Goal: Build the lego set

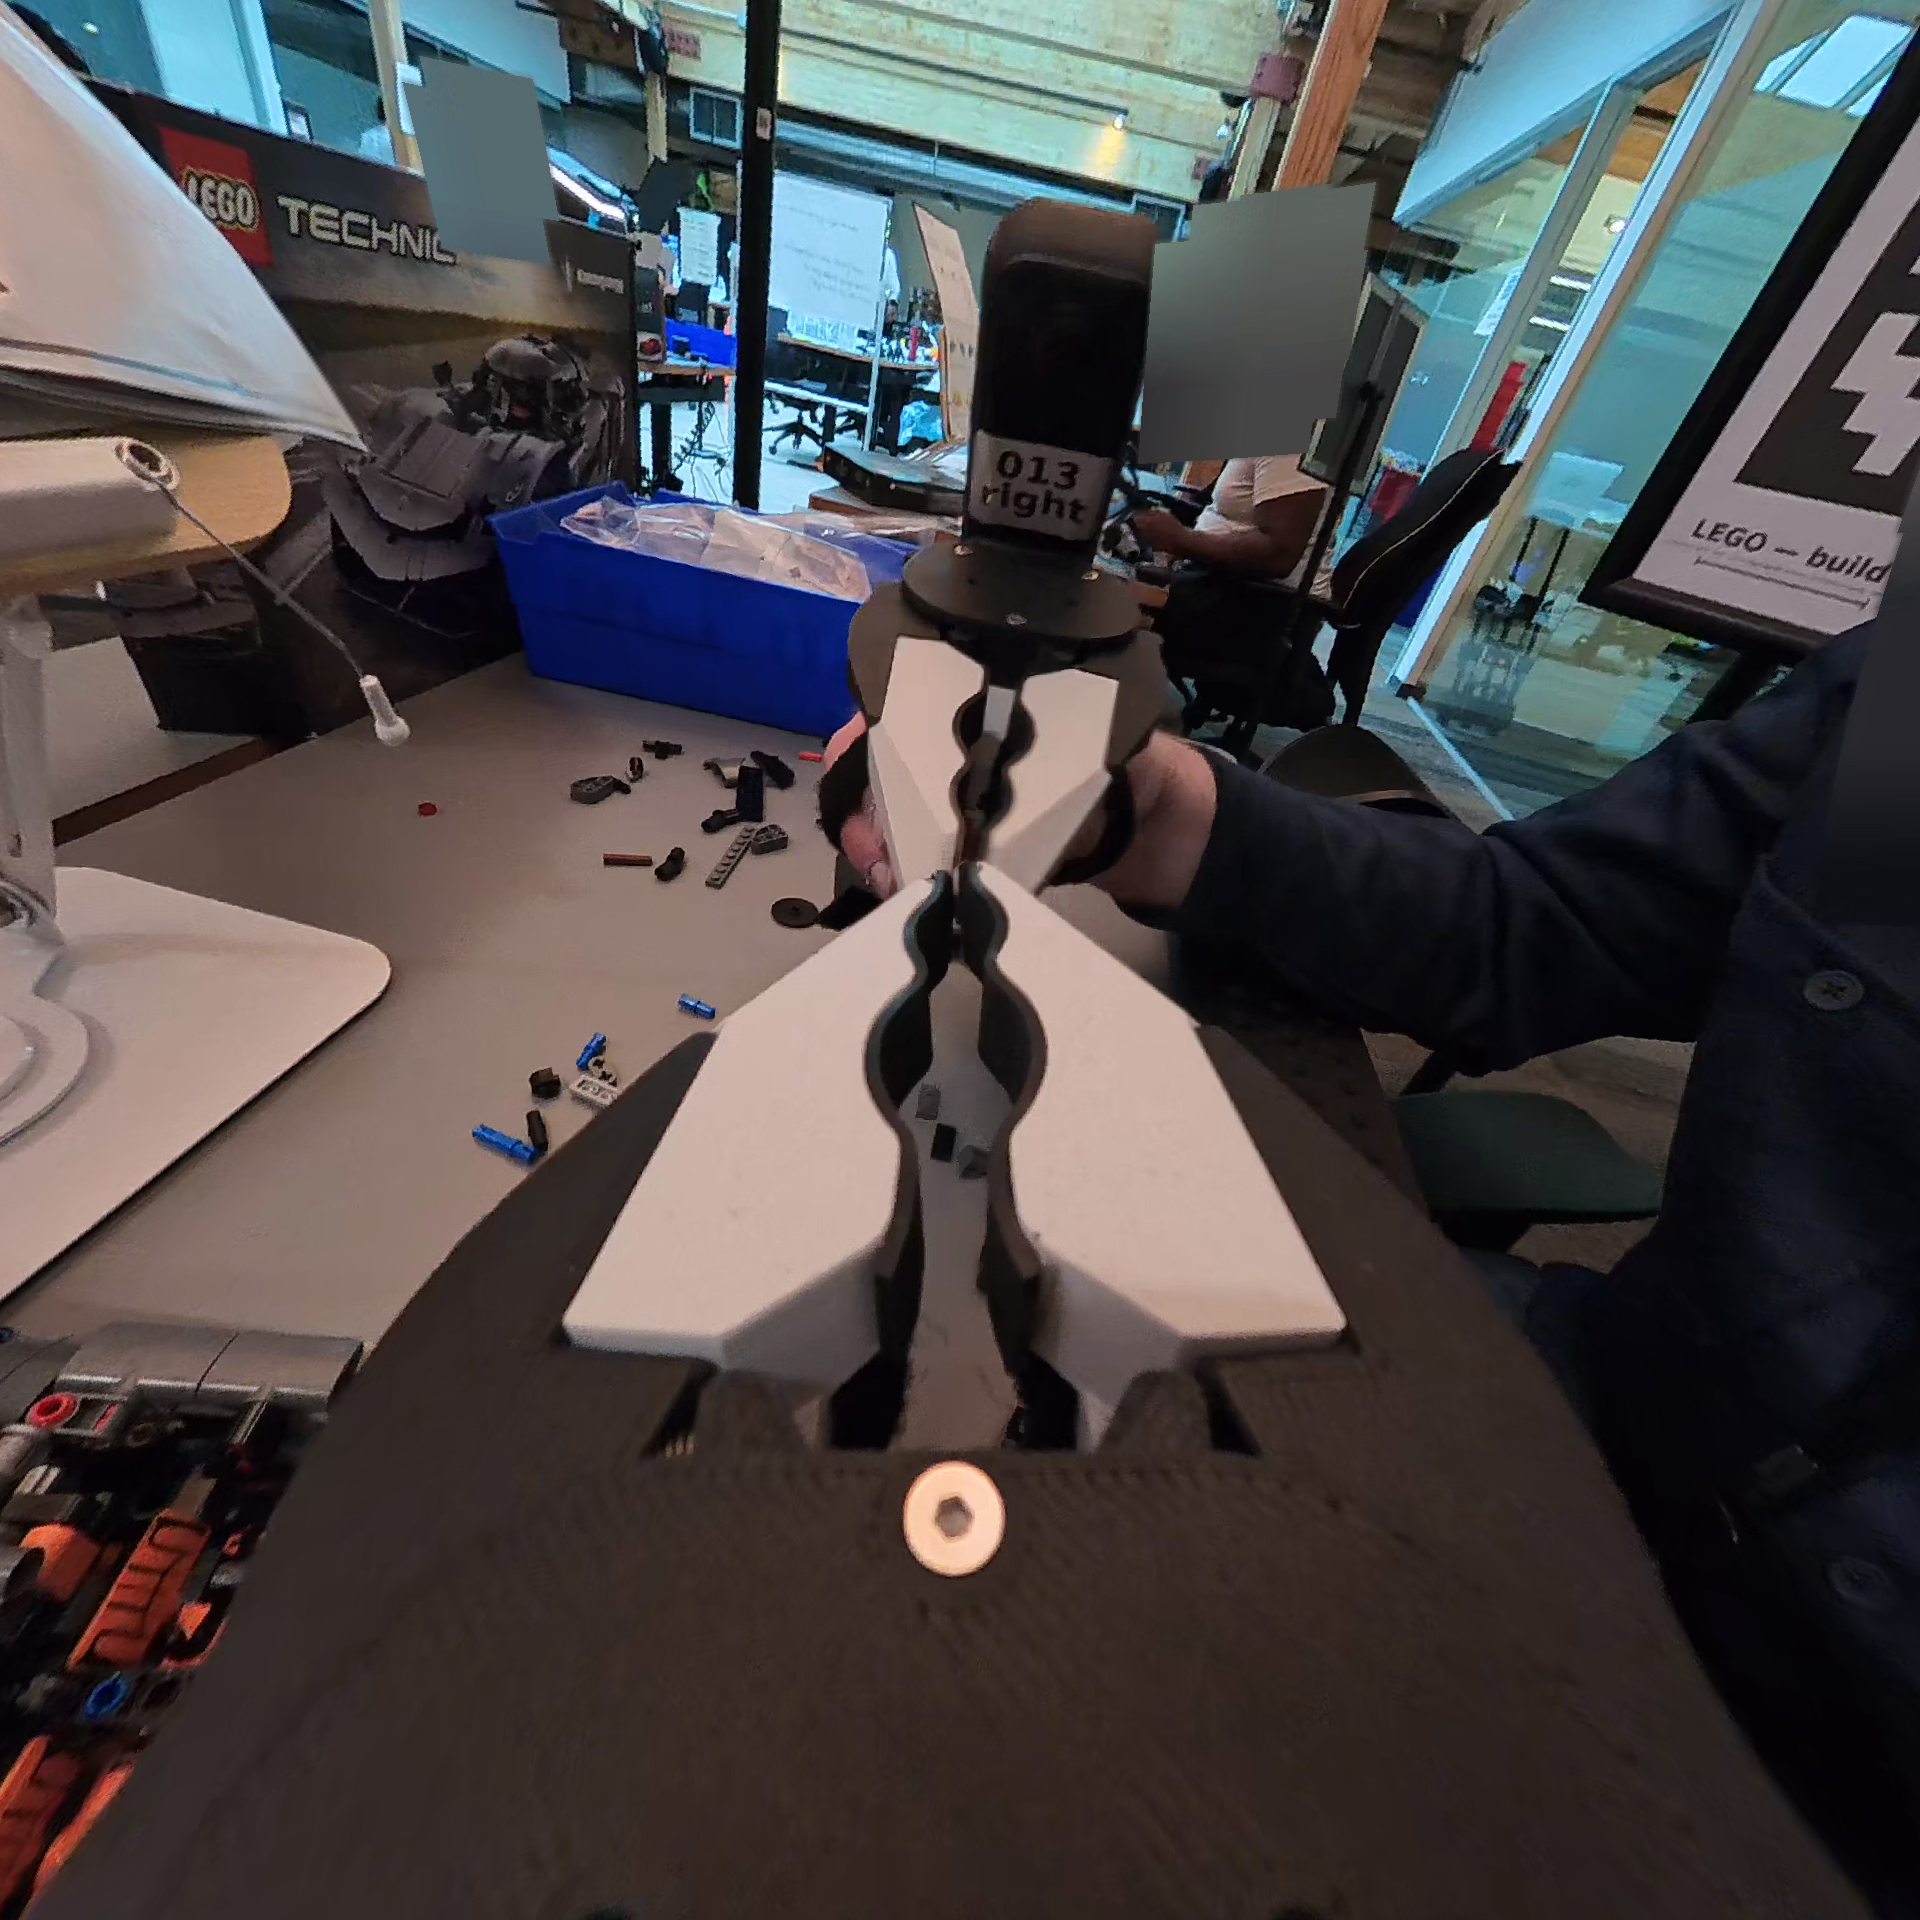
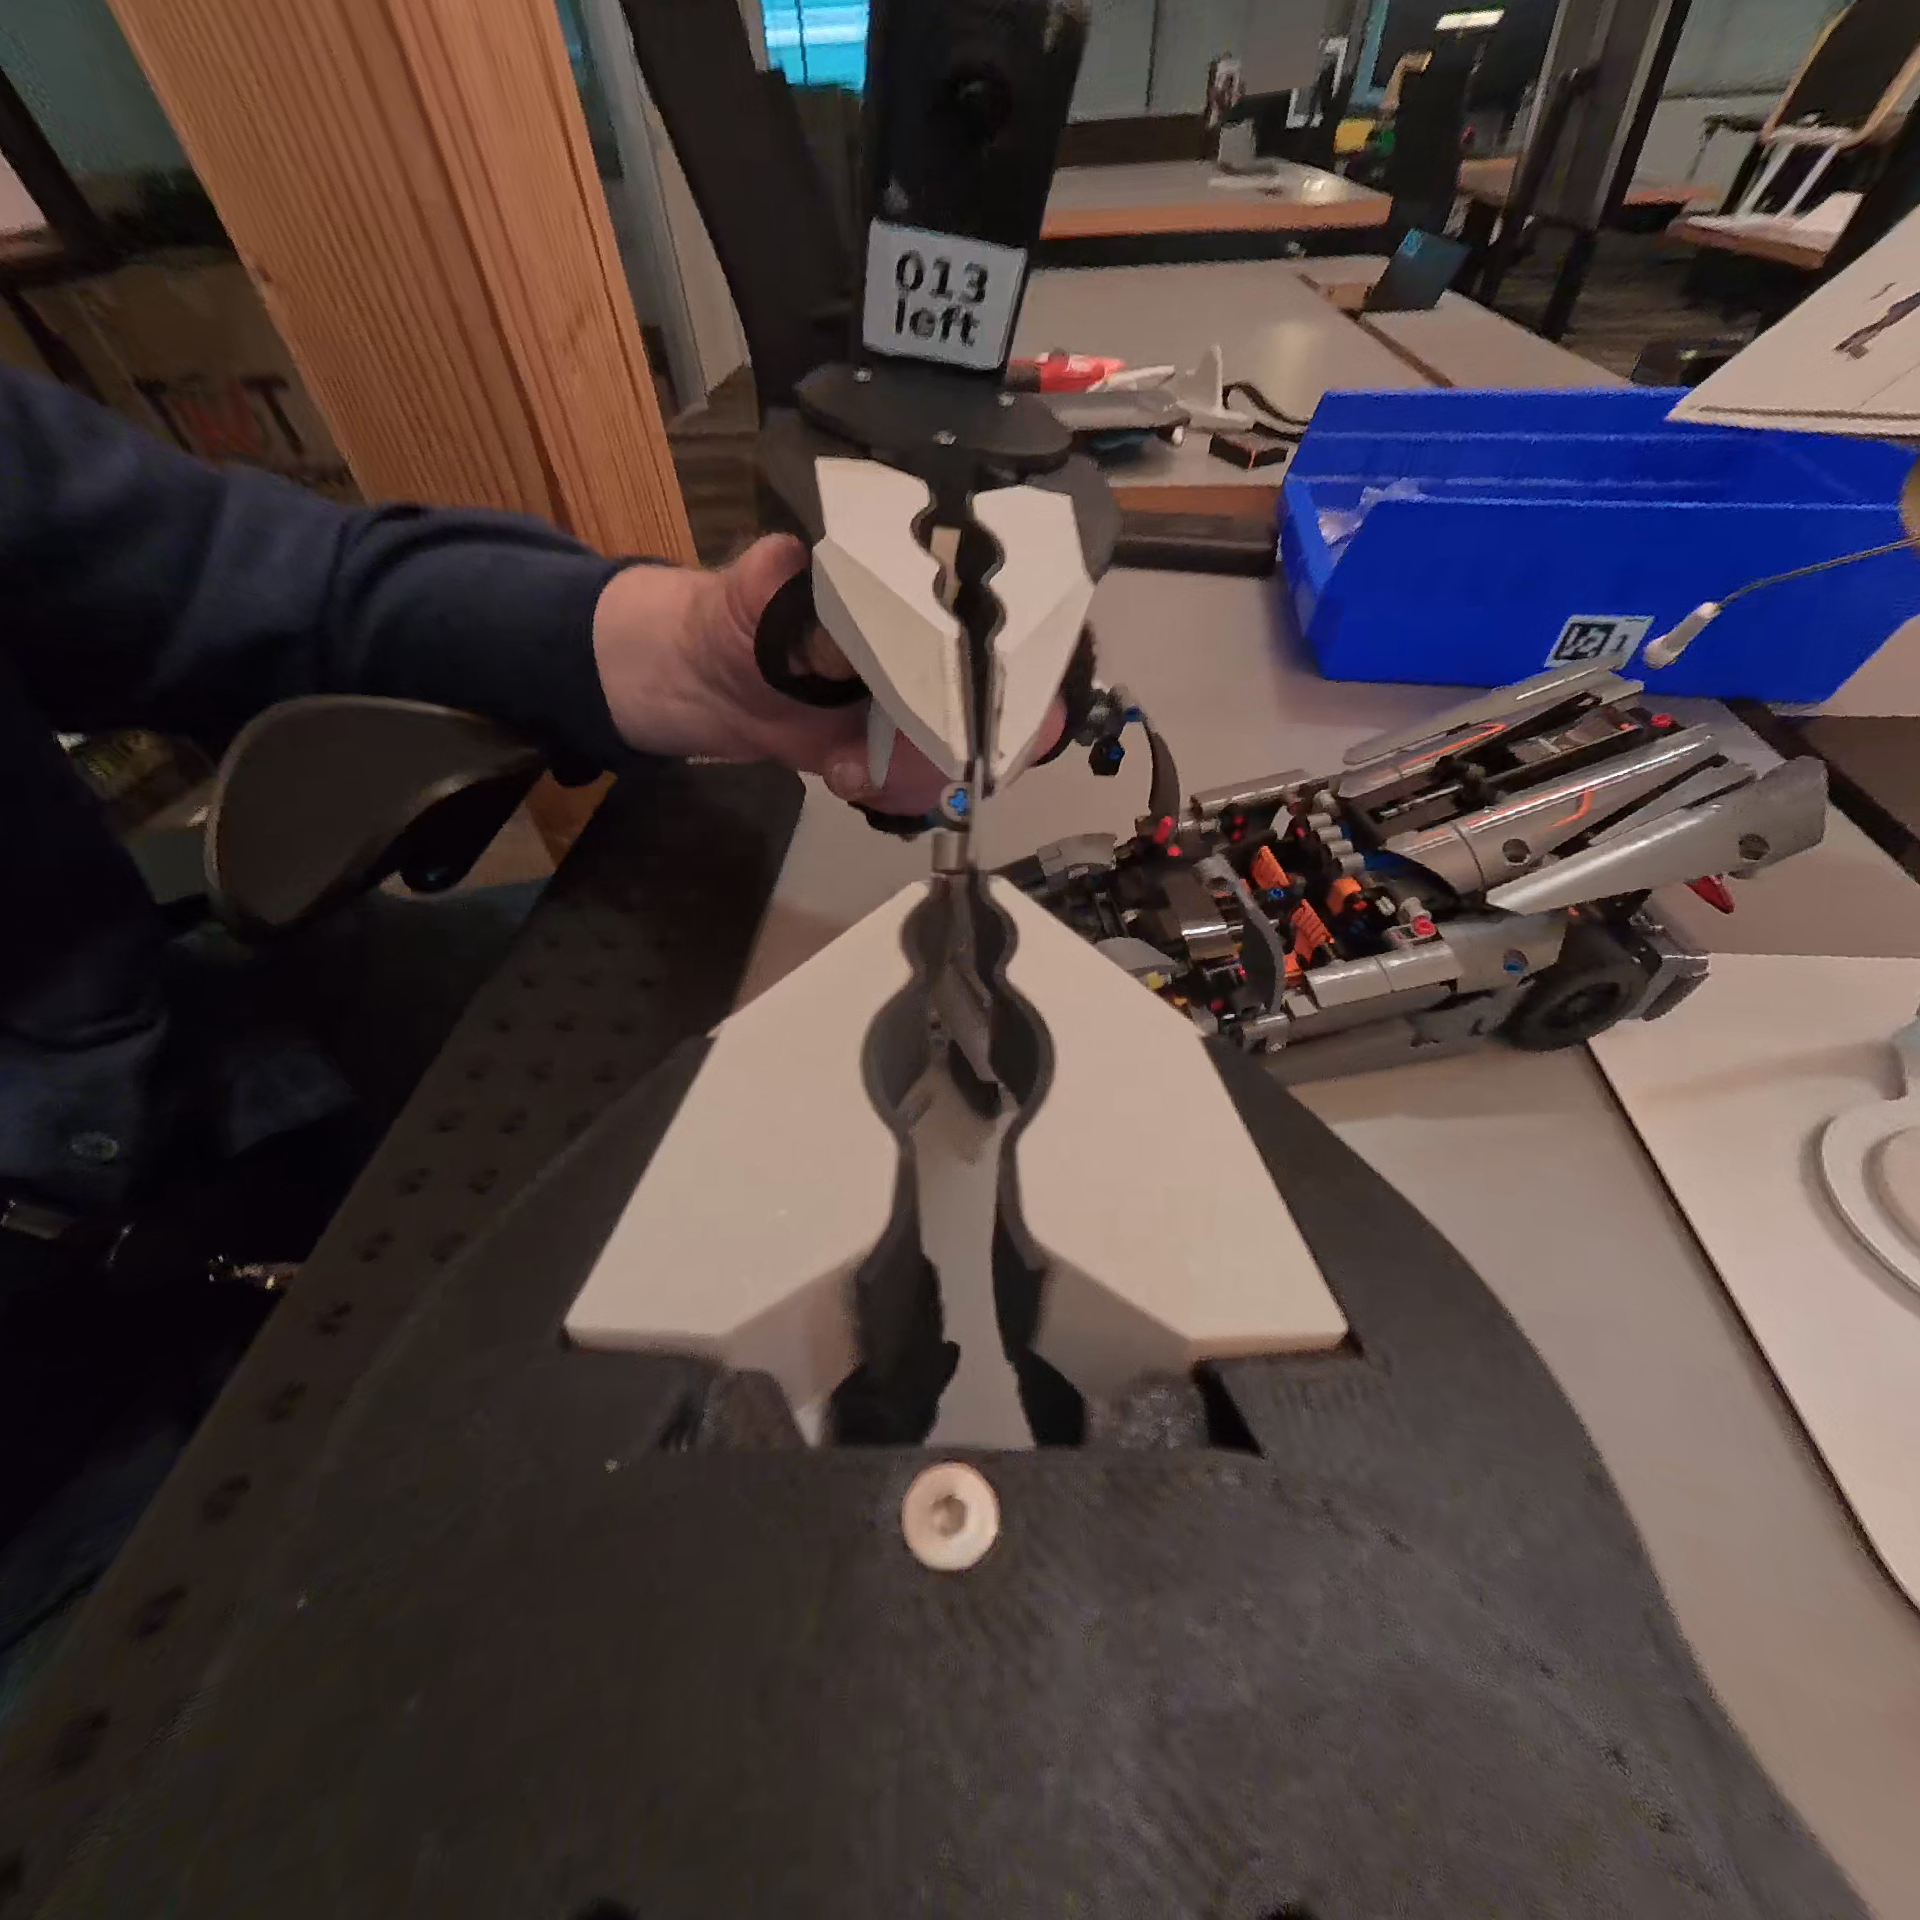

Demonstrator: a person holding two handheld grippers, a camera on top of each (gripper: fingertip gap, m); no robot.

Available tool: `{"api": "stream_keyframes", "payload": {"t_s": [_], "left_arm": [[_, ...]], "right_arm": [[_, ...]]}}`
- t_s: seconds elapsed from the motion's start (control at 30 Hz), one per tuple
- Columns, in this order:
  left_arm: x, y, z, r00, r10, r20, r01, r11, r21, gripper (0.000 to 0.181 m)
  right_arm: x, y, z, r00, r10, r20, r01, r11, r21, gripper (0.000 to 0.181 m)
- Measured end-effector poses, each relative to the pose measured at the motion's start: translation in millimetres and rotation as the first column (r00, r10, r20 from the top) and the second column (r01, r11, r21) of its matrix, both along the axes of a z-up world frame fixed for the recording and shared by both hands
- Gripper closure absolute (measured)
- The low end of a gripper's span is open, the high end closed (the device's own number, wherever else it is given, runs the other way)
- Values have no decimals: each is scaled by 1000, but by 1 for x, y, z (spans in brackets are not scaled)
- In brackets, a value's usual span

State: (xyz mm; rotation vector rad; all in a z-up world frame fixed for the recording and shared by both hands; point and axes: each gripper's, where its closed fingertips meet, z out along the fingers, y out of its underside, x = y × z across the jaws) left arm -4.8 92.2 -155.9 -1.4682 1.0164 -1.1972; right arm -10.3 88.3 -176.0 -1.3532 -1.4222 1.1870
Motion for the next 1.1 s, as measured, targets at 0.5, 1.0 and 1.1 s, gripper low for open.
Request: {"api": "stream_keyframes", "payload": {"t_s": [0.5,1.0,1.1], "left_arm": [[-3,0,8,998,-4,62,4,1000,2,181],[1,0,1,1000,2,17,-3,1000,11,181],[3,0,-1,1000,-2,11,1,1000,11,181]], "right_arm": [[7,2,21,993,-1,-118,-8,997,-73,181],[14,6,32,988,-22,-154,9,996,-86,165],[8,5,21,994,-21,-104,13,997,-75,168]]}}
